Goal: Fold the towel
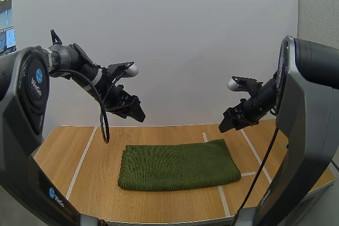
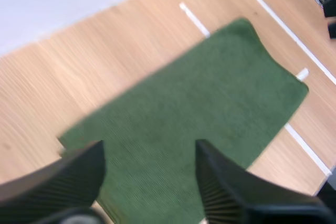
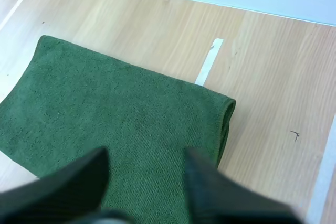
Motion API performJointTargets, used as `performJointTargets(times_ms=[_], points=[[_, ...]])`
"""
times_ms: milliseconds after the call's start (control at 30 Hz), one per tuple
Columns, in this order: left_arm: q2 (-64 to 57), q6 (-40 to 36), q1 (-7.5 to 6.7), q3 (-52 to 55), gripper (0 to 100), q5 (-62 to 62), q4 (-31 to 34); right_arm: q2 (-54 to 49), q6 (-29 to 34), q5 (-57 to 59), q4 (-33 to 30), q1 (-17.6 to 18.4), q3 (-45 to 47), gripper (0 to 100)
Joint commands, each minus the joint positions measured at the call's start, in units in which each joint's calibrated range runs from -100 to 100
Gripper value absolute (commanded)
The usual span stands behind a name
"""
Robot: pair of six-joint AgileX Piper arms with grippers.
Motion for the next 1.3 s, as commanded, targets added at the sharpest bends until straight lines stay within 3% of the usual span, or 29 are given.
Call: performJointTargets(times_ms=[0,33,233,433,633,867,1267], points=[[-0.46,0.19,0.08,10.36,13,0.91,0.49,-0.33,-0.15,0.58,2.94,0.01,-0.03,0],[-0.46,1.19,0.08,12.0,0,0.91,0.49,-0.33,-0.39,-0.63,3.82,0.01,0.64,0],[-0.46,4.38,0.08,18.16,0,-7.4,-1.87,0.74,-3.4,-5.3,5.96,1.1,4.07,0],[0.05,7.12,0.08,20.72,0,-15.52,-4.64,8.16,-3.21,-14.46,7.18,3.72,4.04,0],[5.24,8.75,0.08,20.72,0,-21.64,-4.94,16.19,-6.59,-19.4,12.64,3.98,3.72,0],[10.3,12.35,0.08,20.72,0,-25.74,-8.16,20.26,-9.18,-31.77,13.2,3.98,3.72,0],[13.07,12.35,0.08,20.72,0,-27.0,-8.16,25.25,-11.0,-37.61,14.34,3.98,3.72,0]])
